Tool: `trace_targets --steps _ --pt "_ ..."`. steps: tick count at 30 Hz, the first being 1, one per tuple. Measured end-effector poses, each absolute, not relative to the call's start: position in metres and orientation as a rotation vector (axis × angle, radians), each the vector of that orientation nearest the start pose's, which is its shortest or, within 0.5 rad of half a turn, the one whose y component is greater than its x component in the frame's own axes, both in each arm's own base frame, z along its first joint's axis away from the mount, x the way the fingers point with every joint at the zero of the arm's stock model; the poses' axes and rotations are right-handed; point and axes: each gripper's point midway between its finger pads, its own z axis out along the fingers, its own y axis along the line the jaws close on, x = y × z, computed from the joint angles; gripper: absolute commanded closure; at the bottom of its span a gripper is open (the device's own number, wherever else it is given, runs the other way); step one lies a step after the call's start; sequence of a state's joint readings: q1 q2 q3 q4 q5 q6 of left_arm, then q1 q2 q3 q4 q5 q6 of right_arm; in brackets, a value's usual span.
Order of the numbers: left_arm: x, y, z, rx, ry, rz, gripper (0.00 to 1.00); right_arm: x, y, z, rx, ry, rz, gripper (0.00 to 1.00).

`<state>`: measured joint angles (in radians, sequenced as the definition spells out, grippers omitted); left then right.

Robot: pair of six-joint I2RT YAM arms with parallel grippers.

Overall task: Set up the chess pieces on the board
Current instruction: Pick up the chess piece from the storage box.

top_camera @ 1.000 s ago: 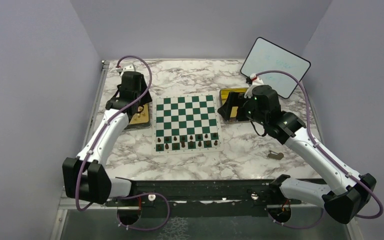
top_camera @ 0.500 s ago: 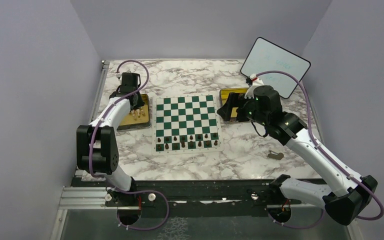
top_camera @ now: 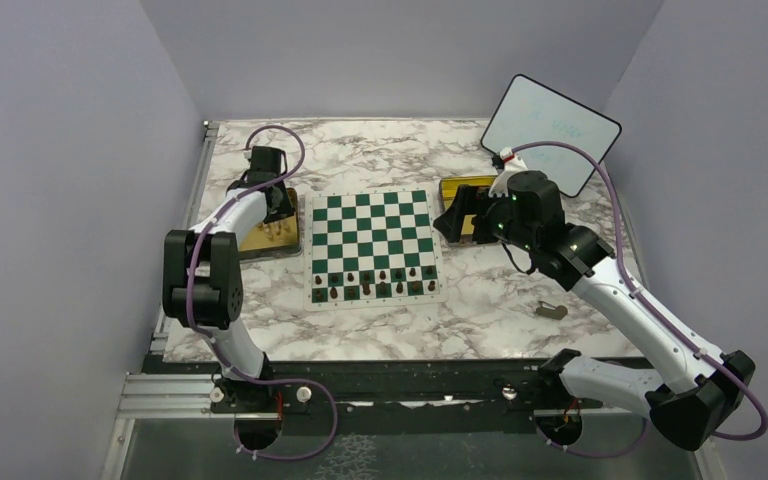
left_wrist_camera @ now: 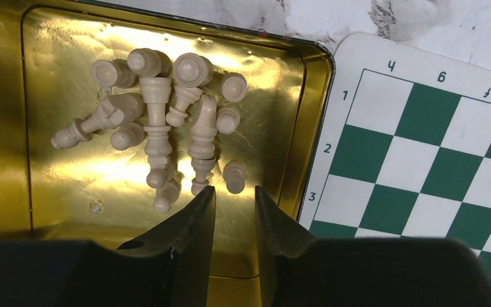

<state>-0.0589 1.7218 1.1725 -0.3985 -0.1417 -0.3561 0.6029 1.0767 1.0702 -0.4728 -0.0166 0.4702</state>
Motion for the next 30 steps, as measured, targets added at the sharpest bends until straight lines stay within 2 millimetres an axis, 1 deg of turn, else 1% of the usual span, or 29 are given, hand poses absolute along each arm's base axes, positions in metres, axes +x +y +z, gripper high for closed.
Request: trace_targets --steps 10,21,24,26,30 --pt "0.42 -0.015 0.059 -0.42 2.499 0.015 0.72 0.271 0.213 0.256 -0.151 2.116 0.673 0.01" --pt "0.419 -0.014 0.049 -0.405 2.526 0.028 0.73 0.271 0.213 0.256 -0.151 2.116 0.673 0.01" --pt "0.419 -0.014 0.049 -0.404 2.527 0.028 0.77 0.271 0.213 0.256 -0.151 2.116 0.672 0.01" --pt "0.419 -0.014 0.049 -0.401 2.528 0.029 0.83 0.271 0.213 0.256 -0.151 2.116 0.673 0.01" --pt "0.419 -0.014 0.048 -0.399 2.529 0.029 0.91 0.271 0.213 0.256 -0.151 2.117 0.673 0.01"
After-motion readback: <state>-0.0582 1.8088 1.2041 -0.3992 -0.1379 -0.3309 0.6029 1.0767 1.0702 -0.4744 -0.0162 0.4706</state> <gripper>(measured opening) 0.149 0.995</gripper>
